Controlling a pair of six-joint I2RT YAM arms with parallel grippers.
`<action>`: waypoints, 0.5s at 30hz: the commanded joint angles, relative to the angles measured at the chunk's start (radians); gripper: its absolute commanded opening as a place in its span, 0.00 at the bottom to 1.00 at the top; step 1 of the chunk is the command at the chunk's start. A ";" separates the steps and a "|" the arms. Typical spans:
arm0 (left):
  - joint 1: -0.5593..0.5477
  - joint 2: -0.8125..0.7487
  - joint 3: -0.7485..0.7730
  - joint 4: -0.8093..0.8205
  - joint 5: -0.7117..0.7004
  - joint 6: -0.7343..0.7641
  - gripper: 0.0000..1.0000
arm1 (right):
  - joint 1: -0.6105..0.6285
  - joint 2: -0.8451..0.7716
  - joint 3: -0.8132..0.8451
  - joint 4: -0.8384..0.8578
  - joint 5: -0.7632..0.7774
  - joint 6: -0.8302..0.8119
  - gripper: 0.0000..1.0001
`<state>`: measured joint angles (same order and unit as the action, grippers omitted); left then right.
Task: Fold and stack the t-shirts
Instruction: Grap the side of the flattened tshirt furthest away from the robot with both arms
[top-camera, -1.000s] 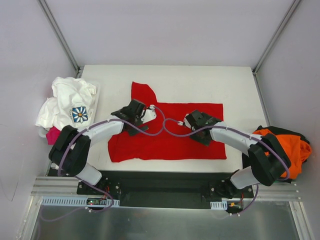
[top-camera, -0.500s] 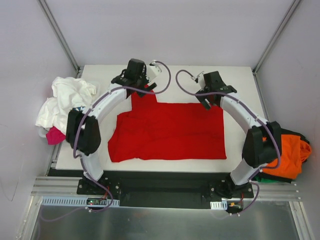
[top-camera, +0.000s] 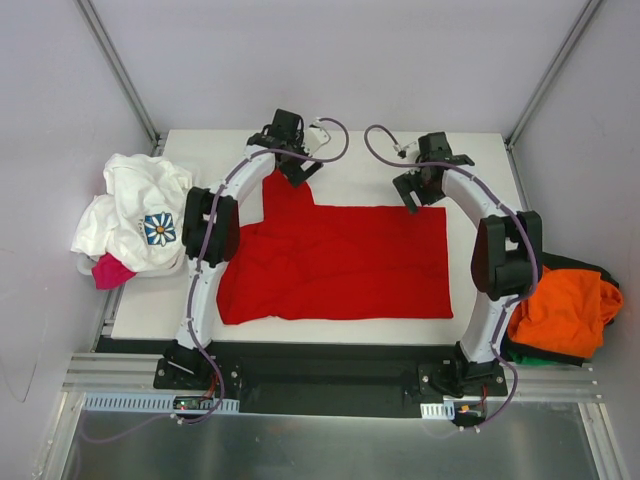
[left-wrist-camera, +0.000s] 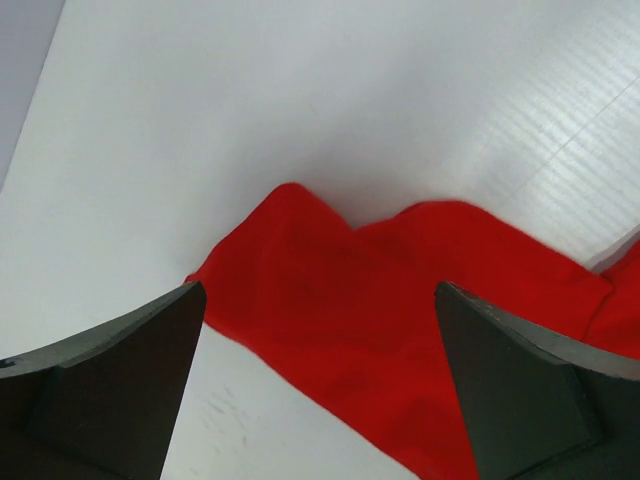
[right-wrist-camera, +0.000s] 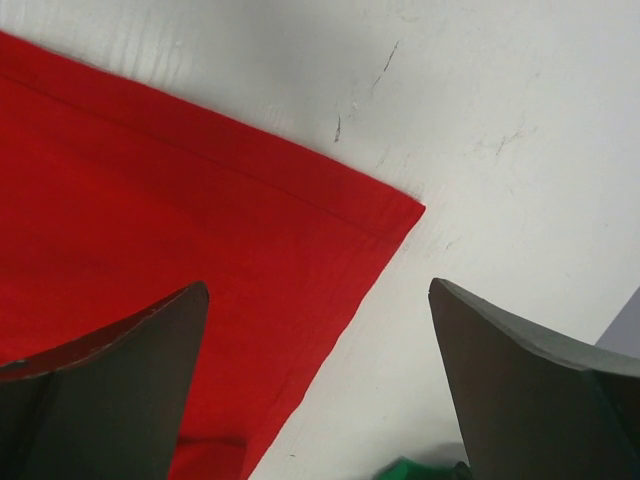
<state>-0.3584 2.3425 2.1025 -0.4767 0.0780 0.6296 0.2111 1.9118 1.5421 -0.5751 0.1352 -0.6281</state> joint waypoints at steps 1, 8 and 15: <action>0.006 0.029 0.106 -0.016 0.103 -0.031 0.99 | -0.021 0.027 0.053 -0.037 -0.080 0.041 0.96; 0.012 0.115 0.206 -0.017 0.121 -0.044 0.99 | -0.022 0.004 0.020 -0.043 -0.092 0.033 0.97; 0.013 0.153 0.209 -0.017 0.111 -0.062 0.91 | -0.027 -0.016 -0.010 -0.035 -0.094 0.022 0.97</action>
<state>-0.3580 2.4790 2.2833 -0.4854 0.1665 0.5861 0.1871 1.9438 1.5467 -0.5995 0.0658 -0.6098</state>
